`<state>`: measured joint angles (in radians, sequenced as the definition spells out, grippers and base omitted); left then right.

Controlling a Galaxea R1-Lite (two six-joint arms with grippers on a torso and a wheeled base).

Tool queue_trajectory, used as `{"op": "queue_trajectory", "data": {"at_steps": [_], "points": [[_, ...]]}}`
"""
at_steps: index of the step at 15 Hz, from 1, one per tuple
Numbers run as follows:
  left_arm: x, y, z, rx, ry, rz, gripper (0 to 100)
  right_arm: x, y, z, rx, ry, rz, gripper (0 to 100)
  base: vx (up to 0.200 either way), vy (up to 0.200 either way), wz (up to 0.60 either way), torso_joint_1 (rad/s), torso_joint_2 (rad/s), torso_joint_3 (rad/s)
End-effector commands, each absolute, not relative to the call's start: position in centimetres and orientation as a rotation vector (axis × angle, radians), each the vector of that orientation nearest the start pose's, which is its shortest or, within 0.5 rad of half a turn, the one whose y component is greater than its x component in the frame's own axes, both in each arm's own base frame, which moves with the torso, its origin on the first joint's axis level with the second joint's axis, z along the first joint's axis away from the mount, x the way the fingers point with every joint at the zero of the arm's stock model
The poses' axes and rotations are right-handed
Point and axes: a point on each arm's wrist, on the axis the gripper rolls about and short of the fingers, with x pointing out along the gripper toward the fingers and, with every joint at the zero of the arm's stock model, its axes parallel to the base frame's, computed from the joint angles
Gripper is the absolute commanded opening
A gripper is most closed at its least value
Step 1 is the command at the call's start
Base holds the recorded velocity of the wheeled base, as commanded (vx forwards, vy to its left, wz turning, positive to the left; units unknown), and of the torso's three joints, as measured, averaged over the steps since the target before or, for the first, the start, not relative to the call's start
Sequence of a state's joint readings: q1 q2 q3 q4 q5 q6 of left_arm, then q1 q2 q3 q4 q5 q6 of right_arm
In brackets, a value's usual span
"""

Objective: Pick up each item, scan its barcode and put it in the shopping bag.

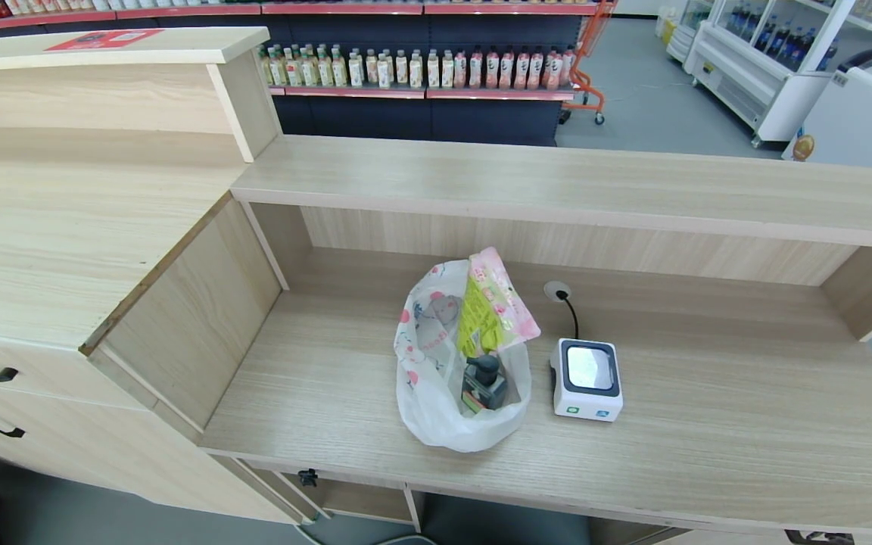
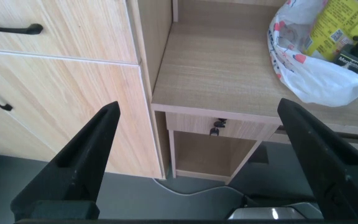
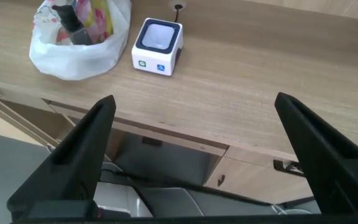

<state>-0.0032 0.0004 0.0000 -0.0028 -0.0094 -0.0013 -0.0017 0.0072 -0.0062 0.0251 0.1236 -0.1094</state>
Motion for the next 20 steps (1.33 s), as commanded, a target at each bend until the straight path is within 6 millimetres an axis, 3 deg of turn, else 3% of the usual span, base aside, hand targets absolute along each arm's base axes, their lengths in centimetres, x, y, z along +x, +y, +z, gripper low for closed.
{"op": "queue_trajectory", "data": {"at_steps": [1, 15, 20], "points": [[-2.28, -0.01, 7.58, -0.002, -0.003, -0.012, 100, -2.35, 0.28, 7.40, -0.106, 0.018, 0.124, 100, 0.000, 0.000, 0.00, 0.000, 0.00, 0.000], [-2.27, -0.01, 7.58, -0.006, -0.001, -0.012, 100, -2.35, 0.28, 7.40, -0.107, 0.018, 0.124, 100, 0.000, 0.000, 0.00, 0.000, 0.00, 0.000], [-2.27, -0.02, 7.58, 0.000, -0.002, -0.014, 100, -2.35, 0.28, 7.40, -0.107, 0.018, 0.124, 100, 0.000, -0.200, 0.00, 0.005, 0.00, 0.001]]}}
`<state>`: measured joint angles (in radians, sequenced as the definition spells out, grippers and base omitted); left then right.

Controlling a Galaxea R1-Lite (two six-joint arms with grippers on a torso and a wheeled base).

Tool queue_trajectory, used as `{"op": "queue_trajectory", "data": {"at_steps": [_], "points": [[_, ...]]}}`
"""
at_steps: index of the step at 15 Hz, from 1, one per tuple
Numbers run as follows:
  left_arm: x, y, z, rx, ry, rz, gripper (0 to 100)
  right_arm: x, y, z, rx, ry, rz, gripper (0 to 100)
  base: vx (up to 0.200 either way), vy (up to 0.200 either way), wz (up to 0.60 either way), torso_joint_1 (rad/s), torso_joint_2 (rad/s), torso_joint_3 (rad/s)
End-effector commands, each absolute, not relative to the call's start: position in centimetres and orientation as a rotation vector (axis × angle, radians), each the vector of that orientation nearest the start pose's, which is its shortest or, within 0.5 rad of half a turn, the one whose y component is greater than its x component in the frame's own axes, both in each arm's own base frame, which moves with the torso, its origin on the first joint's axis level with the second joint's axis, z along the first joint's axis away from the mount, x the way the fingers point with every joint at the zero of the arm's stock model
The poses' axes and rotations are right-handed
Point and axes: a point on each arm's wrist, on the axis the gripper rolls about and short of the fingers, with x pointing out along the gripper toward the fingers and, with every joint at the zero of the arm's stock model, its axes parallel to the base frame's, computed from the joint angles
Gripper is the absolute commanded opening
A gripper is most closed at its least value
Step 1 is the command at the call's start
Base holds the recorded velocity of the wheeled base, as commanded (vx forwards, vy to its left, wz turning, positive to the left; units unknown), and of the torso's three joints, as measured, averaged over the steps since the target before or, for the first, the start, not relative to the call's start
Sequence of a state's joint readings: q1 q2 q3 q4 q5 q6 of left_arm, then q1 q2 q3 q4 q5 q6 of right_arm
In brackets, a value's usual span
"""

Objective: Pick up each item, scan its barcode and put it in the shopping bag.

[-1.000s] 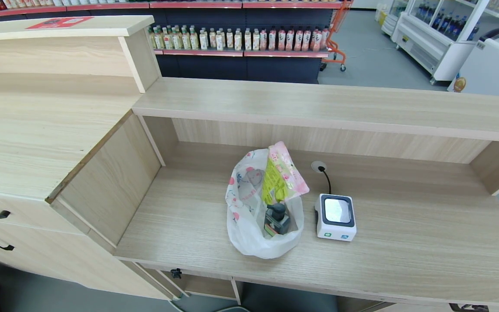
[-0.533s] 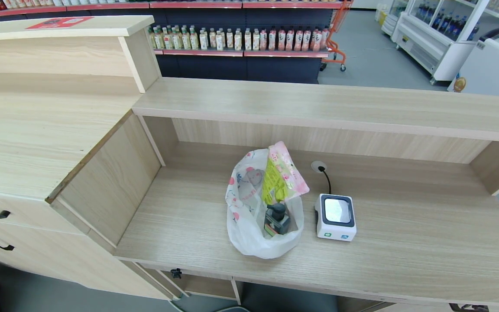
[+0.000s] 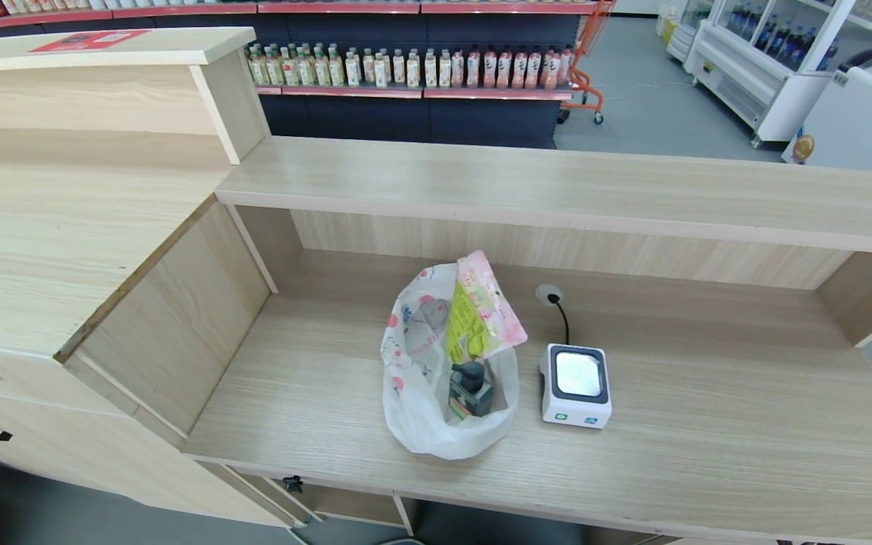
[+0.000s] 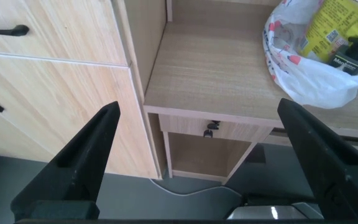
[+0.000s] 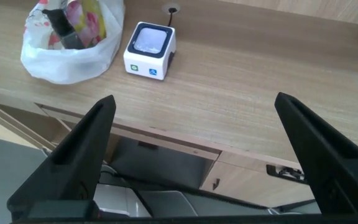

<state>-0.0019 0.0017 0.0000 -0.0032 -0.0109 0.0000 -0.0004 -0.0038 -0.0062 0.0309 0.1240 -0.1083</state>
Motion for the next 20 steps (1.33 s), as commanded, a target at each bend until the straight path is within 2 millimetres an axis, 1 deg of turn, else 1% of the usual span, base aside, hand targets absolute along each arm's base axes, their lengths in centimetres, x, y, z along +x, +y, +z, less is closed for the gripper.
{"op": "queue_trajectory", "data": {"at_steps": [1, 5, 10, 13, 20], "points": [[-2.28, -0.02, 7.58, 0.000, -0.003, -0.014, 100, -2.35, 0.28, 7.40, -0.107, 0.018, 0.124, 100, 0.000, -0.200, 0.00, 0.012, 0.00, -0.002], [-2.27, -0.02, 7.58, 0.000, -0.002, -0.014, 100, -2.35, 0.28, 7.40, -0.107, 0.018, 0.124, 100, 0.000, -0.200, 0.00, -0.001, 0.00, -0.001], [-2.22, -0.02, 7.60, 0.000, 0.005, -0.014, 100, -2.35, 0.28, 7.40, -0.107, 0.018, 0.124, 100, 0.000, 0.000, 0.00, 0.000, 0.00, 0.000], [-2.26, -0.02, 7.59, -0.002, 0.000, -0.014, 100, -2.35, 0.28, 7.40, -0.106, 0.018, 0.124, 100, 0.200, 0.000, 0.00, -0.001, 0.00, 0.001], [-2.28, -0.01, 7.58, -0.003, -0.003, -0.012, 100, -2.35, 0.28, 7.40, -0.106, 0.018, 0.124, 100, 0.000, 0.000, 0.00, 0.000, 0.00, 0.000]]}}
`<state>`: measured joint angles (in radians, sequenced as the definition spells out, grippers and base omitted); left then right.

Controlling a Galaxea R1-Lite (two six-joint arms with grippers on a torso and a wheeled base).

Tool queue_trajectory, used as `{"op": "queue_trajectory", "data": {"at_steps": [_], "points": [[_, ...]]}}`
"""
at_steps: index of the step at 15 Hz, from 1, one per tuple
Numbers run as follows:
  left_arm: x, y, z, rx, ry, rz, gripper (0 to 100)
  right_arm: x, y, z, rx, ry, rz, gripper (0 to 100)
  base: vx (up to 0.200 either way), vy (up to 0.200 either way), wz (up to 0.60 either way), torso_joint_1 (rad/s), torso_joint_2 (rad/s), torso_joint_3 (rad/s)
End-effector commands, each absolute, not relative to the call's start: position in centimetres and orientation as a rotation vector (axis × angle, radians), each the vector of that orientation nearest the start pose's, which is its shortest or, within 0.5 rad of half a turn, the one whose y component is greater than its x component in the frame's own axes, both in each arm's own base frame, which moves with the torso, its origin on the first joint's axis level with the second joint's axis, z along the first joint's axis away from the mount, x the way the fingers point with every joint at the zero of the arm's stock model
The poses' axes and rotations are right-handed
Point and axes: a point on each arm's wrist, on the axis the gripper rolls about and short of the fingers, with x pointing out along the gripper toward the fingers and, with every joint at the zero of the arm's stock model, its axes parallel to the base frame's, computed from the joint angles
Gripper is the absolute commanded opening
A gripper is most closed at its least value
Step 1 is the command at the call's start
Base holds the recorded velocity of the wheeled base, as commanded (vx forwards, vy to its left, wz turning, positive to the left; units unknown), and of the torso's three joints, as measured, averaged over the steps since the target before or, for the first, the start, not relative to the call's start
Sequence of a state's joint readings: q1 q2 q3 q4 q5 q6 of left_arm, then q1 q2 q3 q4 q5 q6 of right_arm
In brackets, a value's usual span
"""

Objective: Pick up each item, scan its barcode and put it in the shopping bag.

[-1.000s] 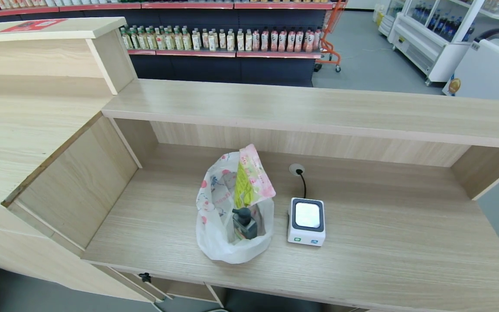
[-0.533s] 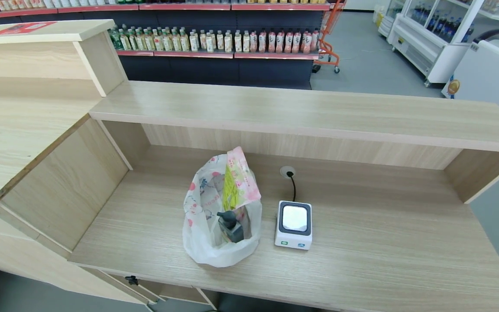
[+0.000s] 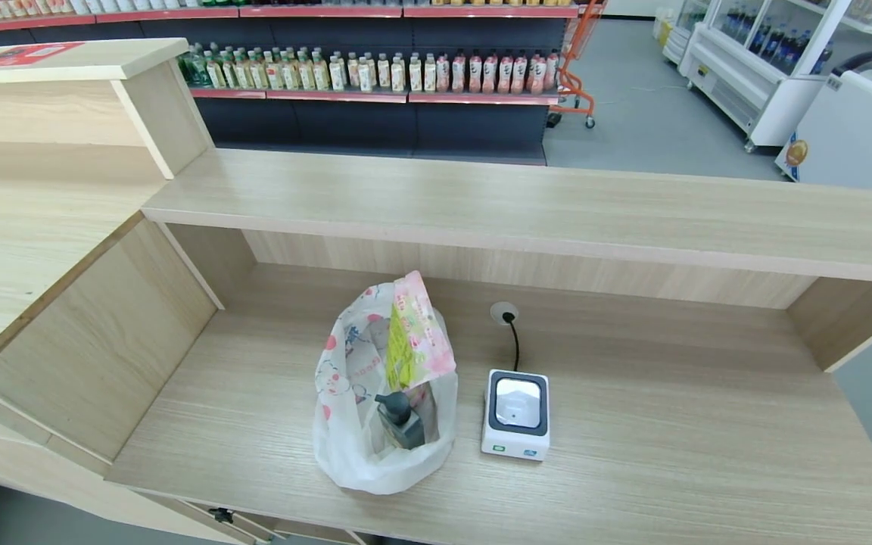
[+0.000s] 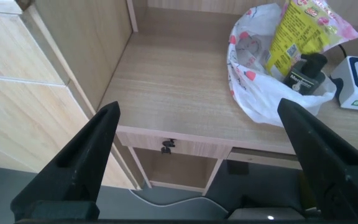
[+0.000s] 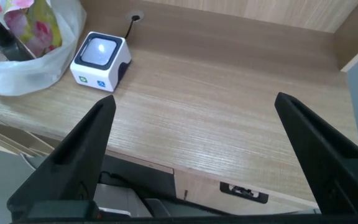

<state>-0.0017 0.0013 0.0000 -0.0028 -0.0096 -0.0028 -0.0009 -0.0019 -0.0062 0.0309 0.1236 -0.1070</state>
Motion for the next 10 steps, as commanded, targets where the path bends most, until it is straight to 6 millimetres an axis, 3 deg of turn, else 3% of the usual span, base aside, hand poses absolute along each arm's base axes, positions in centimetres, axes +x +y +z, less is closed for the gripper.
{"op": "queue_trajectory", "data": {"at_steps": [1, 10], "points": [[-2.28, -0.01, 7.58, -0.003, -0.003, -0.012, 100, -2.35, 0.28, 7.40, -0.106, 0.018, 0.124, 100, 0.000, 0.000, 0.00, 0.000, 0.00, 0.000], [-2.27, -0.01, 7.58, -0.003, -0.002, -0.012, 100, -2.35, 0.28, 7.40, -0.112, 0.018, 0.124, 100, 0.000, 0.000, 0.00, 0.000, 0.00, 0.000]]}}
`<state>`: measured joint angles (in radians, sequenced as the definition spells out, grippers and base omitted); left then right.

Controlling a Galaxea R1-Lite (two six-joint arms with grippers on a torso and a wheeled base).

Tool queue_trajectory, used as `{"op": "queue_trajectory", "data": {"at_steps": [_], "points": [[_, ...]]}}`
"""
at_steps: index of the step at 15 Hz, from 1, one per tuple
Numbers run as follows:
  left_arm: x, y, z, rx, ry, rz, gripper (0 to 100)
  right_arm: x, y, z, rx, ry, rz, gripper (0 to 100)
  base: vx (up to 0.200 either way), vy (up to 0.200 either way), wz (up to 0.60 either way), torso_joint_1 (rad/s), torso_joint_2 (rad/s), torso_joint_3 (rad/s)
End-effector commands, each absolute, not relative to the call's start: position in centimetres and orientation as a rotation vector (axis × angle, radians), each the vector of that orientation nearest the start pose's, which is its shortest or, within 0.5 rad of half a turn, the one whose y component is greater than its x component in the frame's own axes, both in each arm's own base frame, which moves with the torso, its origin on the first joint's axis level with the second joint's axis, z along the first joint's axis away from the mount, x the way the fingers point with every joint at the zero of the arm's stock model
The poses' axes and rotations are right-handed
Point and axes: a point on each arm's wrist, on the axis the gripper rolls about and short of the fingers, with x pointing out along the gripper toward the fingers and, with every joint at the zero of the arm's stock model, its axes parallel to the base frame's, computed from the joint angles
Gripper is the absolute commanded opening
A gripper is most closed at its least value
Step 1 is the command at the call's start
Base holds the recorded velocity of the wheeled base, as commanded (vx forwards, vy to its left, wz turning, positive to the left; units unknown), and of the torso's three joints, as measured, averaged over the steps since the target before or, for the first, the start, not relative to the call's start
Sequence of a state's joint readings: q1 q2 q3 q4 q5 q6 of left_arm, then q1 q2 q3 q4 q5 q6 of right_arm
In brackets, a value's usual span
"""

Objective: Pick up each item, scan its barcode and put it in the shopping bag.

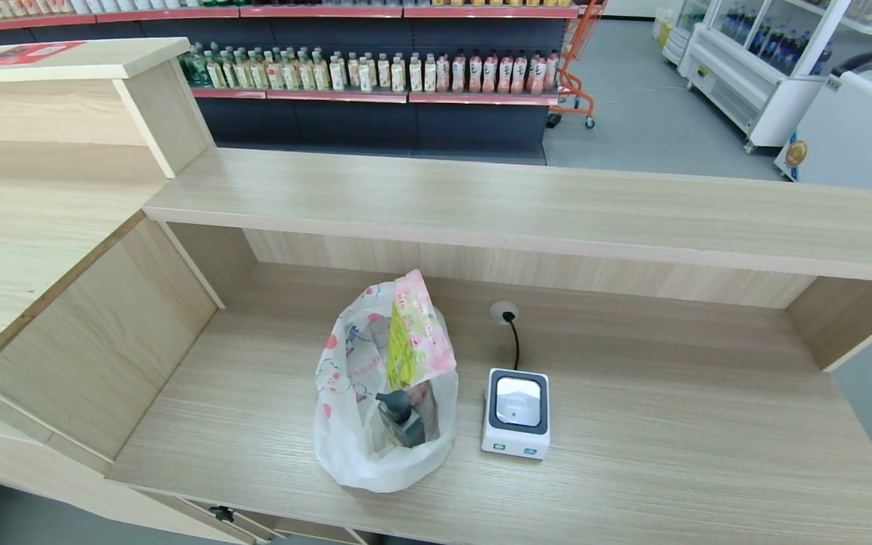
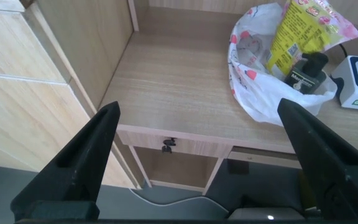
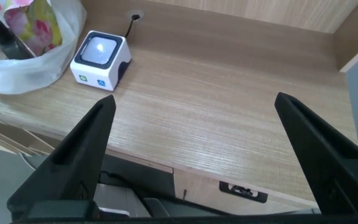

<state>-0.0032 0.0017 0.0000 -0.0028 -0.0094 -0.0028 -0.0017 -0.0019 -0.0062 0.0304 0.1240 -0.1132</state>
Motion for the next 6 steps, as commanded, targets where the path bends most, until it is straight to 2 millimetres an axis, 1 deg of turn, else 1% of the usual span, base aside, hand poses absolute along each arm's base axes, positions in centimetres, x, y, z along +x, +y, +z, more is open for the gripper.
{"op": "queue_trajectory", "data": {"at_steps": [1, 6], "points": [[-2.27, -0.01, 7.58, -0.003, -0.002, -0.012, 100, -2.35, 0.28, 7.40, -0.113, 0.017, 0.124, 100, 0.000, 0.000, 0.00, 0.000, 0.00, 0.000], [-2.27, -0.01, 7.58, -0.003, -0.002, -0.012, 100, -2.35, 0.28, 7.40, -0.116, 0.017, 0.124, 100, 0.000, 0.000, 0.00, 0.000, 0.00, 0.000]]}}
